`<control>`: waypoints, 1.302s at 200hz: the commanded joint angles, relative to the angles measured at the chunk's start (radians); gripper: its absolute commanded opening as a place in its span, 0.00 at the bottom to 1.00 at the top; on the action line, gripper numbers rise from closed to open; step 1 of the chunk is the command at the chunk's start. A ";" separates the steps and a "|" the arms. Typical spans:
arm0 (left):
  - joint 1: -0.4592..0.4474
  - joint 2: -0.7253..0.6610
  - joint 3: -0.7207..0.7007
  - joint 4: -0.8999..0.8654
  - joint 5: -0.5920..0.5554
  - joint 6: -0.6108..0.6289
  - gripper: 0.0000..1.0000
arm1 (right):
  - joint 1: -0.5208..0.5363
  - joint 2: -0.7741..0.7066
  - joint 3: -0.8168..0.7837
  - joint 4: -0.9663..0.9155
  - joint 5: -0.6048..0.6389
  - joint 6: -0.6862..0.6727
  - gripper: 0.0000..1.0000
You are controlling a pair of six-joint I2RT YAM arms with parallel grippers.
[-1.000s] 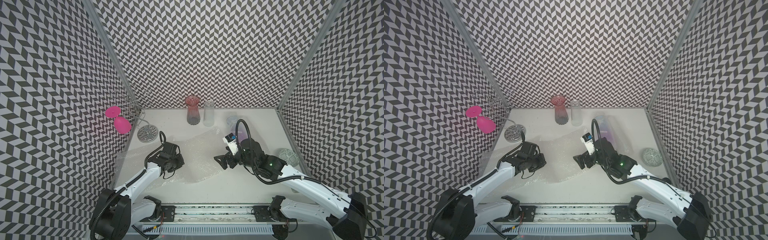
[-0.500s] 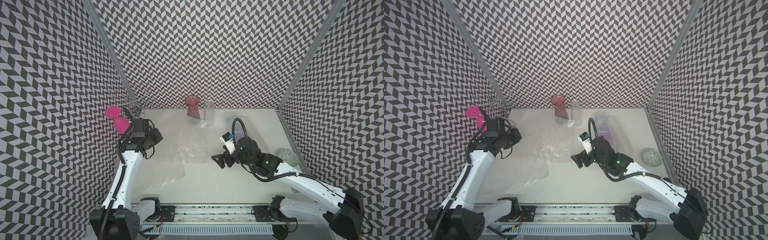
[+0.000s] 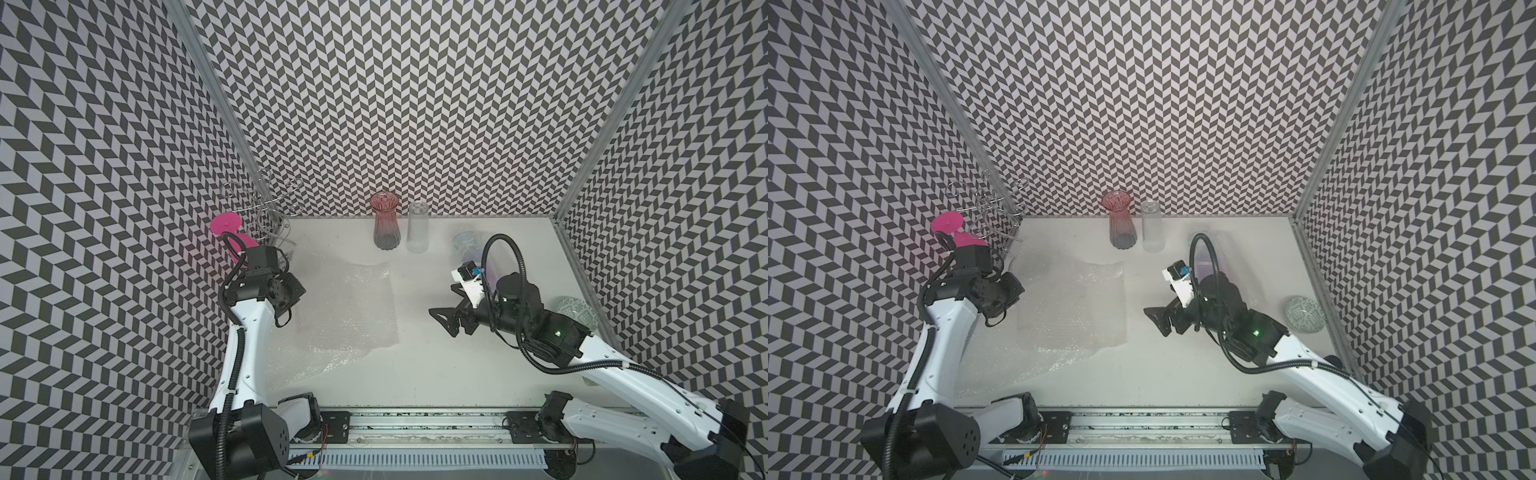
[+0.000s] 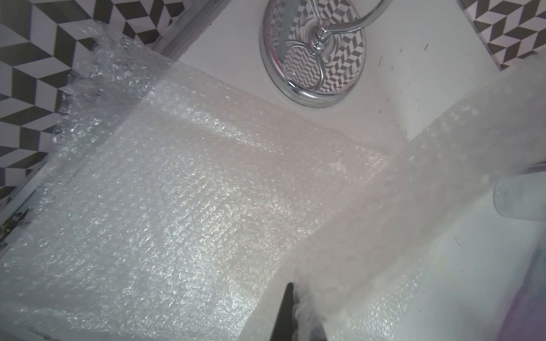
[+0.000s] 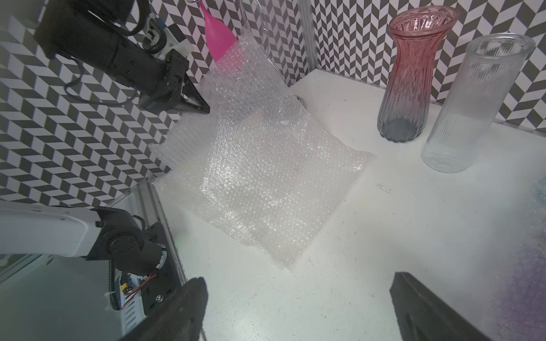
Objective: Unwrap the vase from the bubble wrap
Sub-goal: Place the bubble wrap at the center of the board.
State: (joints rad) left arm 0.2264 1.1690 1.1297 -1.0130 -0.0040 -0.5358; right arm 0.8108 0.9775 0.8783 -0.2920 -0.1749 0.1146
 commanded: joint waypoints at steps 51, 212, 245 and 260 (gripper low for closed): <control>0.211 0.000 -0.016 -0.072 -0.237 0.057 0.00 | 0.009 -0.142 -0.006 0.030 0.080 -0.044 0.99; 0.021 -0.184 0.006 0.001 -0.282 0.029 0.90 | 0.001 0.011 0.066 -0.072 0.047 -0.009 0.99; -0.178 -0.278 -0.146 0.029 -0.129 -0.067 0.90 | -0.096 0.080 0.105 -0.125 0.023 0.016 0.99; -0.317 -0.302 -0.215 0.073 -0.107 -0.122 0.90 | -0.162 0.117 0.117 -0.135 -0.013 0.025 0.99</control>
State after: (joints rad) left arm 0.0608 0.9016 0.9974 -0.9848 -0.2058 -0.5507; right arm 0.7288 1.0527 0.9581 -0.4168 -0.1432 0.1116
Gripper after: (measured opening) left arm 0.901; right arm 0.993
